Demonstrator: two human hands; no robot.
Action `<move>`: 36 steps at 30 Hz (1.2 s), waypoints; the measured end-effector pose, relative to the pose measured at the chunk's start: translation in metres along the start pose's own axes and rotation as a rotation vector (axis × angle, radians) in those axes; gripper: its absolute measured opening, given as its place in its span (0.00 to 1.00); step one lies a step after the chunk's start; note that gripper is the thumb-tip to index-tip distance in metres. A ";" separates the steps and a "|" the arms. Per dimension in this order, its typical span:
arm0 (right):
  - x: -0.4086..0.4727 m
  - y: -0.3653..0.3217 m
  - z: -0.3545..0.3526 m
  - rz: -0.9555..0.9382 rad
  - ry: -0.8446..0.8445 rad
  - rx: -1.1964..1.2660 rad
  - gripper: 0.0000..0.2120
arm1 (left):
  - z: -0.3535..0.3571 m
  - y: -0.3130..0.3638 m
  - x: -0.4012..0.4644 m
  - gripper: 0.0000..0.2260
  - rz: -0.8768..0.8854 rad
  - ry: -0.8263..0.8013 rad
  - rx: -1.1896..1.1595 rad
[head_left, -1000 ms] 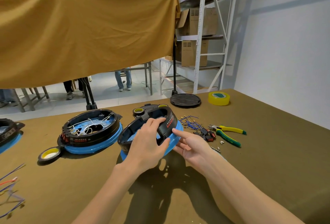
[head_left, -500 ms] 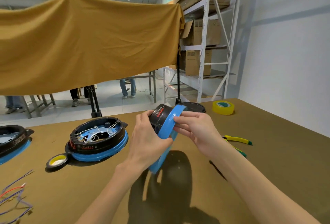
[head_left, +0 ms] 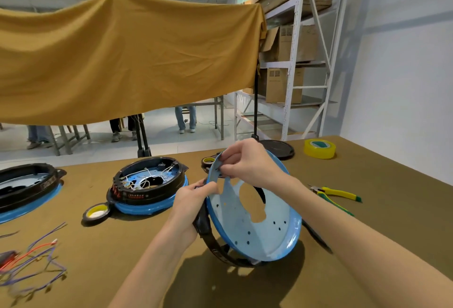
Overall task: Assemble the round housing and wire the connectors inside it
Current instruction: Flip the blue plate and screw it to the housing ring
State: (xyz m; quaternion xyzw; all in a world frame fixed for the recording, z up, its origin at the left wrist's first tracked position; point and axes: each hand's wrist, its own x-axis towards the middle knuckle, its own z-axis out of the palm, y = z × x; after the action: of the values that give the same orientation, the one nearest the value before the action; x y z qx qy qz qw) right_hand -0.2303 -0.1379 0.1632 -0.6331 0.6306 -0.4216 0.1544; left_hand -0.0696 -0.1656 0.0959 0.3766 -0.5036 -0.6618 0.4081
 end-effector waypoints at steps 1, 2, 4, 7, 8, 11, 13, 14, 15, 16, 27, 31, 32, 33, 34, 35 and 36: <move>0.001 0.003 0.008 -0.027 0.000 -0.043 0.12 | -0.005 -0.004 -0.001 0.04 -0.051 0.001 -0.021; 0.002 0.006 0.015 -0.049 -0.002 -0.071 0.12 | -0.010 -0.007 -0.001 0.05 -0.102 -0.002 -0.036; 0.004 0.015 0.030 -0.071 -0.012 -0.098 0.11 | -0.020 -0.013 -0.002 0.07 -0.182 -0.026 -0.071; 0.006 0.026 0.051 -0.092 -0.041 -0.162 0.10 | -0.032 -0.024 -0.001 0.11 -0.262 -0.043 -0.143; 0.006 0.028 0.057 -0.097 -0.051 -0.199 0.10 | -0.036 -0.028 0.000 0.14 -0.279 -0.041 -0.149; 0.008 0.032 0.074 -0.105 -0.121 -0.290 0.09 | -0.048 -0.036 0.005 0.23 -0.312 -0.055 -0.108; 0.007 0.035 0.084 -0.112 -0.173 -0.358 0.09 | -0.056 -0.037 0.009 0.26 -0.345 -0.094 -0.025; 0.006 0.036 0.088 -0.113 -0.198 -0.389 0.09 | -0.060 -0.037 0.011 0.27 -0.367 -0.114 0.021; 0.005 0.038 0.092 -0.111 -0.224 -0.395 0.09 | -0.064 -0.037 0.013 0.28 -0.390 -0.129 0.060; 0.004 0.039 0.096 -0.115 -0.252 -0.374 0.09 | -0.068 -0.037 0.015 0.30 -0.407 -0.140 0.090; -0.006 0.056 0.073 -0.082 -0.245 -0.433 0.11 | -0.087 -0.037 0.039 0.32 -0.415 -0.228 0.425; -0.017 0.079 0.043 0.119 0.043 -0.796 0.18 | -0.089 -0.032 0.049 0.38 -0.452 -0.250 0.488; -0.019 0.086 0.036 0.204 0.044 -0.856 0.19 | -0.087 -0.031 0.052 0.38 -0.472 -0.247 0.495; -0.022 0.091 0.029 0.280 0.015 -0.878 0.19 | -0.085 -0.031 0.055 0.38 -0.491 -0.241 0.513; -0.024 0.096 0.023 0.340 -0.031 -0.866 0.18 | -0.083 -0.031 0.057 0.36 -0.506 -0.229 0.534; -0.027 0.099 0.019 0.379 -0.074 -0.846 0.15 | -0.080 -0.031 0.059 0.33 -0.514 -0.214 0.542; -0.030 0.103 0.015 0.400 -0.100 -0.841 0.12 | -0.077 -0.031 0.060 0.29 -0.518 -0.194 0.537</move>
State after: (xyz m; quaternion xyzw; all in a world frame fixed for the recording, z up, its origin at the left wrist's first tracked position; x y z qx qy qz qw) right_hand -0.2832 -0.1317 0.0694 -0.5262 0.8482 -0.0604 -0.0070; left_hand -0.0279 -0.2436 0.0444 0.5204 -0.5833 -0.6203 0.0647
